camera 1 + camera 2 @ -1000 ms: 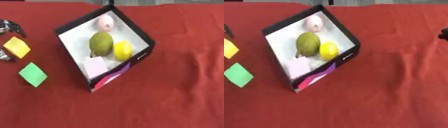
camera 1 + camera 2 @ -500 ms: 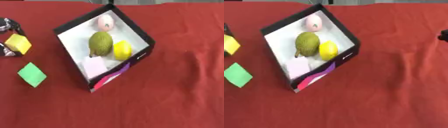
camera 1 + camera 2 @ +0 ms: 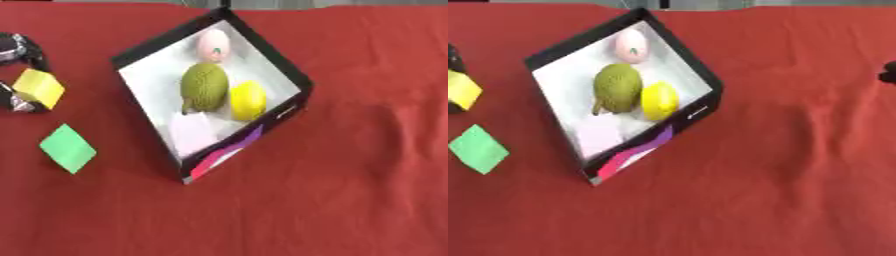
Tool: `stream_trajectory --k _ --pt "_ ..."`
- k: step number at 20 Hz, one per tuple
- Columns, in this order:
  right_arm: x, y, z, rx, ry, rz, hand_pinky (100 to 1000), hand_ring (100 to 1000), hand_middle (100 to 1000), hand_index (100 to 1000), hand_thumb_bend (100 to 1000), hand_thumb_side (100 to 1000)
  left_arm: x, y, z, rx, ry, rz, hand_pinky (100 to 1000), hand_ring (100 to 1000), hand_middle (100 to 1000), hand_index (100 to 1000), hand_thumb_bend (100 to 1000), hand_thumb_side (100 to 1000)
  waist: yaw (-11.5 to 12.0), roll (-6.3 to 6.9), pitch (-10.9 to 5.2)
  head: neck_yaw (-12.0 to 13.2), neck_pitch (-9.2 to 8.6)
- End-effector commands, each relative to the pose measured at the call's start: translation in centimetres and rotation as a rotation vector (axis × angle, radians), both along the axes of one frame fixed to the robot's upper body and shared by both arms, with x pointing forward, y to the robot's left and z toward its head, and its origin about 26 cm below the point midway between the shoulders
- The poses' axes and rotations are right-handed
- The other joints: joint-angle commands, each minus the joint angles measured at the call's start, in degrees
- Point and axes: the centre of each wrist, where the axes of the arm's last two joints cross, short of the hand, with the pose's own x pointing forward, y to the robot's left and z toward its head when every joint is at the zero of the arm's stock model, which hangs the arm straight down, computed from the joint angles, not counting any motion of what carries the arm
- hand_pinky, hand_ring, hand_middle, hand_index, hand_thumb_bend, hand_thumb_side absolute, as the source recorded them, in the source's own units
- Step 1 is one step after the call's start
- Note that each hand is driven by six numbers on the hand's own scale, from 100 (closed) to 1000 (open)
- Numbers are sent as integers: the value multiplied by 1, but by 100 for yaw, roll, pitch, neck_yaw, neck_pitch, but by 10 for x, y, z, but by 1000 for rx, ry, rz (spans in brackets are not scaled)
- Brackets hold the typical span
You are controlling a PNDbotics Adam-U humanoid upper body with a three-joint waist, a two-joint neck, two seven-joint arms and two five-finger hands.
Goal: Pick up objects on the table and place them in the box.
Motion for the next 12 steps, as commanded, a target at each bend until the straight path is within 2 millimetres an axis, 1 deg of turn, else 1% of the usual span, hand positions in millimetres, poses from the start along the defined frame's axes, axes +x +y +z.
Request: stream_trajectory --k 1,3,8,12 --pt "-3 0 11 -26 -26 12 948 793 734 945 100 567 -5 2 25 -1 -68 -3 669 622 489 554 557 100 3 17 -176 -4 -22" --pt "-3 -1 11 -26 -26 14 948 793 734 946 100 567 -6 2 27 -3 -75 -7 666 618 485 549 556 100 4 21 -191 -25 -24" --pt "-4 -2 11 -26 -24 14 948 794 735 946 100 566 -7 -1 34 -27 -99 -26 659 608 478 542 520 100 -1 27 -213 -36 -33" --pt "-4 -3 11 -26 -26 12 948 794 735 946 100 565 -12 -10 49 -53 -142 -78 658 602 475 542 497 100 -5 34 -226 -64 -29"
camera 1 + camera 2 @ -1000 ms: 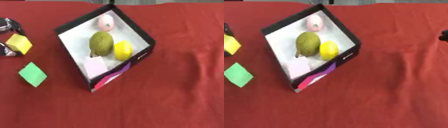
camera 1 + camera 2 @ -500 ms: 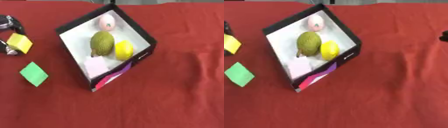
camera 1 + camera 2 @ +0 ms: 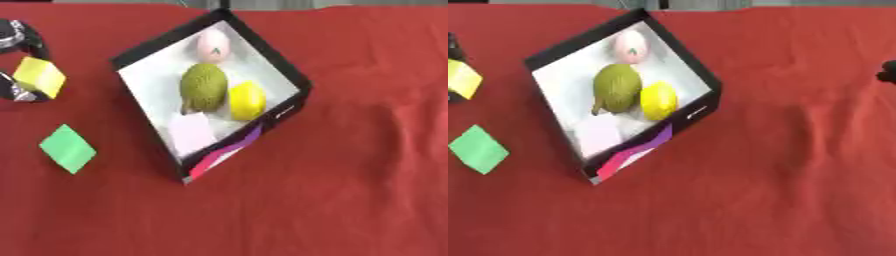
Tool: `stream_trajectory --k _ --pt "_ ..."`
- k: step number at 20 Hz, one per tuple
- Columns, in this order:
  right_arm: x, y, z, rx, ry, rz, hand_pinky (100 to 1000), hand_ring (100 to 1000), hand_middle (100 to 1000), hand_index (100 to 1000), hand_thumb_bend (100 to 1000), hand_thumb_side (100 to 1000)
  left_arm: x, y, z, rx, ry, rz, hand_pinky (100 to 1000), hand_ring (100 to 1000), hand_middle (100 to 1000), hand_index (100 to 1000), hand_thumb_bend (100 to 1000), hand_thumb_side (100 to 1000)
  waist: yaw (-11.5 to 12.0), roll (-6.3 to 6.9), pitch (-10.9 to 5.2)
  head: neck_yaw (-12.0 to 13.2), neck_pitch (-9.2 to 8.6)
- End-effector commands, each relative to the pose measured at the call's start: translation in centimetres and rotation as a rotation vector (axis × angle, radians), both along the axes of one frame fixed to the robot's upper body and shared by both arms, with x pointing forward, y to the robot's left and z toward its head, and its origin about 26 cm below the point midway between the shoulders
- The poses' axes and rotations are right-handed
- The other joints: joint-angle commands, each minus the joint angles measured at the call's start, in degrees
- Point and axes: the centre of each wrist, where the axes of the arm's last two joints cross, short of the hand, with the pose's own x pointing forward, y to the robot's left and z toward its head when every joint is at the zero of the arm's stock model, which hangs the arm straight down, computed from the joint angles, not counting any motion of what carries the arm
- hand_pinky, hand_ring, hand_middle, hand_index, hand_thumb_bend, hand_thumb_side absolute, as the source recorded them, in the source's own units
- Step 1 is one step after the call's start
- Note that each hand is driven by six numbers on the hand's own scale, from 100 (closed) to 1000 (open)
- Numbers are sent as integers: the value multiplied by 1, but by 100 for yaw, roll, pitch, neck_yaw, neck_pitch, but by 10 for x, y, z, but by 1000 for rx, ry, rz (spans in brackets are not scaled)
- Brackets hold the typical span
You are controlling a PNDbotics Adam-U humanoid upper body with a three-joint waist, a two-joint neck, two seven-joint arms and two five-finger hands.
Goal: Pick up objects on the table and place them in the box.
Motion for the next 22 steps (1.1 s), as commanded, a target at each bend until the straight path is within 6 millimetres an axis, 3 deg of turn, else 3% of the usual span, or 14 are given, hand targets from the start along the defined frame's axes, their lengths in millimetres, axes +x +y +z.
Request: stream_trajectory --k 1,4,8,13,17,20,21,22 --pt "-3 -2 13 -32 -33 4 949 794 735 946 100 565 -11 -4 37 -14 -90 -42 658 600 474 541 493 100 -6 23 -196 -31 -27" --pt "-4 -3 15 -31 -37 6 949 794 735 946 100 564 -16 -35 60 -26 -147 -160 658 596 471 539 500 100 -8 31 -219 -35 -13" --pt "-4 -4 18 -26 -43 12 949 795 736 946 100 564 -25 -102 86 23 -186 -373 658 603 476 544 523 100 -17 47 -252 -31 11" --pt "-2 -3 24 -17 -51 34 950 795 736 946 100 564 -28 -169 89 113 -118 -521 659 614 485 552 532 100 -67 67 -274 6 6" --pt "-1 -2 25 -15 -48 45 950 795 736 946 100 565 -15 -187 74 143 -55 -482 682 648 535 611 584 100 -107 80 -272 28 1" --pt "-1 -1 26 -14 -45 49 950 795 735 946 100 559 -4 -188 60 155 -21 -423 790 780 672 761 577 100 -117 90 -267 27 -2" --pt "-1 -1 26 -15 -44 50 950 795 735 946 100 566 -2 -187 58 162 -20 -405 831 826 764 835 577 117 -118 93 -266 14 8" --pt "-1 -1 26 -16 -43 50 951 795 735 946 100 566 -1 -186 56 165 -26 -394 852 854 796 864 584 255 -118 94 -266 5 16"
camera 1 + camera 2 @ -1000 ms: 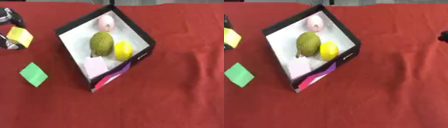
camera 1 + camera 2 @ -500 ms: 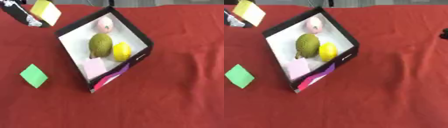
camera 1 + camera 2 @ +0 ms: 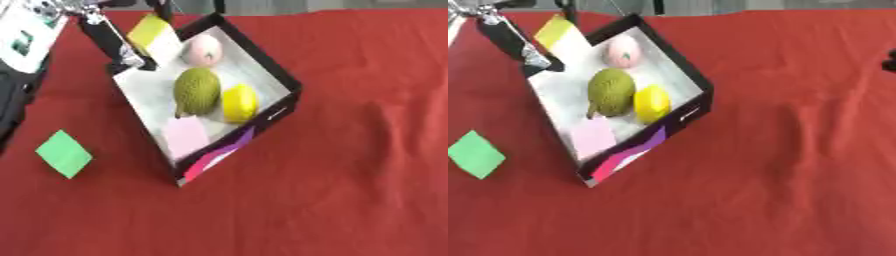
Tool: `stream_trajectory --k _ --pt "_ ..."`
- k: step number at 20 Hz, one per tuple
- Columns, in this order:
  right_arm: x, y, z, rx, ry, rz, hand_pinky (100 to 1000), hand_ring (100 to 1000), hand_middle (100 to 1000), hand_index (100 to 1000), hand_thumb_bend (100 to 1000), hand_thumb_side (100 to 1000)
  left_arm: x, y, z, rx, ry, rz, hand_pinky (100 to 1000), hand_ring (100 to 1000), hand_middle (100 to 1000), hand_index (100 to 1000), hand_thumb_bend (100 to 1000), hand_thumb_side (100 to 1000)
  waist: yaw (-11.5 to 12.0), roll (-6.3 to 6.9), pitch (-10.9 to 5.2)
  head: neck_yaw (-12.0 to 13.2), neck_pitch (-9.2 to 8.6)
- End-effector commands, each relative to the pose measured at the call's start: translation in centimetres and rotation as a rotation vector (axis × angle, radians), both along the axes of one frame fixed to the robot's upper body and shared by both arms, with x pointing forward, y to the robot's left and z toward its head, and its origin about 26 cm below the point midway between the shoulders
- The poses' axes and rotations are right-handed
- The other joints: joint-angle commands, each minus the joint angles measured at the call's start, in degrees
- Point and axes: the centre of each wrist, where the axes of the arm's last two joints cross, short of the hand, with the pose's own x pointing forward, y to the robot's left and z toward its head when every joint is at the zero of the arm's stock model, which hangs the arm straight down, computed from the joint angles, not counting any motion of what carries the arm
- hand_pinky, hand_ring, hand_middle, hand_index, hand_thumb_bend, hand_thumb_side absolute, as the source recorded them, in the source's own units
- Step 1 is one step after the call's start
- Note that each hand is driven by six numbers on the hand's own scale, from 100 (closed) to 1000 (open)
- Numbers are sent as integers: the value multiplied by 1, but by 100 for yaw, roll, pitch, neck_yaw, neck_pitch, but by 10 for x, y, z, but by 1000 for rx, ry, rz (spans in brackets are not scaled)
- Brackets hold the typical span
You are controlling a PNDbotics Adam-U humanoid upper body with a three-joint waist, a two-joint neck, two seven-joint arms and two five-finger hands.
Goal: Pick up objects on the table and place them in the box.
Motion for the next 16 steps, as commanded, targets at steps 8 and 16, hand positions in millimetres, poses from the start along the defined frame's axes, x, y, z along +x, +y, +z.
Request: stream_trajectory --k 8,16 --pt "-3 0 12 -38 -18 8 951 795 736 947 100 566 -9 15 22 -43 -117 -11 815 813 752 839 468 206 28 11 -201 -57 51" --pt "-7 -5 10 -54 -18 -28 951 795 736 946 100 564 -85 86 47 -146 -21 -45 813 797 732 834 327 236 135 109 -193 -395 157"
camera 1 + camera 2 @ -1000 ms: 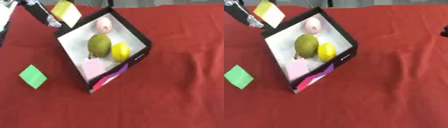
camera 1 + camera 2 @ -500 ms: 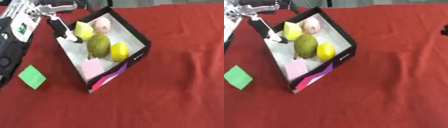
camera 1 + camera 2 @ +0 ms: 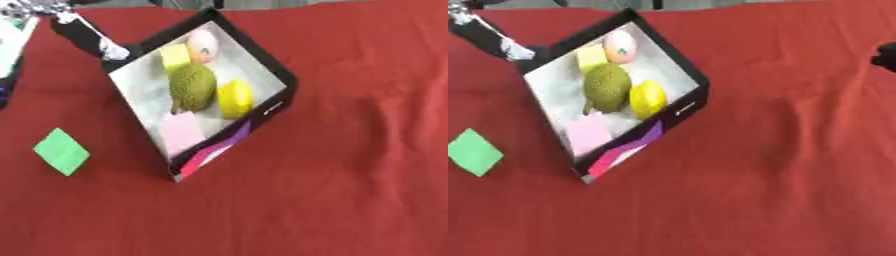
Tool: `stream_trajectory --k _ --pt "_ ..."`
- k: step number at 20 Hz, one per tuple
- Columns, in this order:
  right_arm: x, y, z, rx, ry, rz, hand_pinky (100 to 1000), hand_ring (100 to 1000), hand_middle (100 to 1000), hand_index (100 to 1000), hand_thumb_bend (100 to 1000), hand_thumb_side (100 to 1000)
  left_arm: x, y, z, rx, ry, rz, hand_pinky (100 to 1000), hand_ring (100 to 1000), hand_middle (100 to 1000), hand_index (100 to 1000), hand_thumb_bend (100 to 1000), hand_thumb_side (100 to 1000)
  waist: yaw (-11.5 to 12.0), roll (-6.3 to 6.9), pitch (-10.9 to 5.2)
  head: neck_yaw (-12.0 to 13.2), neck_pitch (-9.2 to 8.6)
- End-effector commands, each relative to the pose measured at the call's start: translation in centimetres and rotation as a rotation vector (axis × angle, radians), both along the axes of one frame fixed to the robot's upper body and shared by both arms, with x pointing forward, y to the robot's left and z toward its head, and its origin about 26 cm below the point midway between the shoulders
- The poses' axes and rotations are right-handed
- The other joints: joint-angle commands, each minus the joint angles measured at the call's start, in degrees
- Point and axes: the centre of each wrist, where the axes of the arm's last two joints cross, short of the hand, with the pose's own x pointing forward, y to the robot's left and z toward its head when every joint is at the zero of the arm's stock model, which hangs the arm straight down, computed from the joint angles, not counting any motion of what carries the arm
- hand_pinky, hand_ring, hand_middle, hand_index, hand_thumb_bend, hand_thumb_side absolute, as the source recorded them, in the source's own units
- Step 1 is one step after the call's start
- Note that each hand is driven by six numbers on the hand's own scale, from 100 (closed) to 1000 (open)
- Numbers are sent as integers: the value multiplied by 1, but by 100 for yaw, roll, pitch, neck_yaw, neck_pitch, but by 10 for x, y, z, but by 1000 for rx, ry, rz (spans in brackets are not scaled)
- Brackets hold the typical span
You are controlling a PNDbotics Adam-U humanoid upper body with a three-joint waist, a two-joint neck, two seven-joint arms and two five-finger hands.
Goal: Pick up objects on the table and place them in the box.
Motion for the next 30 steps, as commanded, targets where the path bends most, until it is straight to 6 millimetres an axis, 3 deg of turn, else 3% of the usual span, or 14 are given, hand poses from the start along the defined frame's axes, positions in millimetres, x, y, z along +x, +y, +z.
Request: stream_trajectory --k 1,4,6,11,16,22,25,30 --pt "-4 -2 13 -47 -33 -12 951 795 736 946 100 563 -48 25 29 40 9 -21 814 799 731 834 348 252 21 -3 -182 -107 34" --pt "-5 -3 12 -49 -38 -16 950 796 736 946 100 561 -92 36 30 127 12 -85 816 808 737 834 413 250 46 -27 -179 -168 38" --pt "-5 -3 11 -49 -42 -17 950 796 736 946 100 559 -111 44 27 185 22 -90 814 811 734 825 425 278 64 -53 -185 -190 38" --pt "-8 -6 6 -51 -51 -32 949 796 737 945 100 554 -130 66 8 289 82 -45 813 815 732 819 467 299 116 -124 -194 -247 26" --pt "-8 -5 3 -57 -48 -35 949 797 737 945 100 553 -131 74 -9 343 113 -26 817 821 739 820 515 264 153 -157 -206 -191 33" --pt "-7 -4 2 -58 -46 -34 949 797 737 945 100 554 -124 78 -25 391 167 -29 818 822 748 837 520 337 140 -172 -198 -38 41" --pt "-8 -5 1 -58 -42 -37 949 797 737 945 100 553 -118 78 -26 351 153 -32 815 821 747 845 513 229 142 -179 -206 50 43" --pt "-9 -6 0 -53 -40 -43 948 797 738 945 100 553 -103 74 -27 305 122 -24 804 816 765 844 480 153 155 -172 -249 71 42"
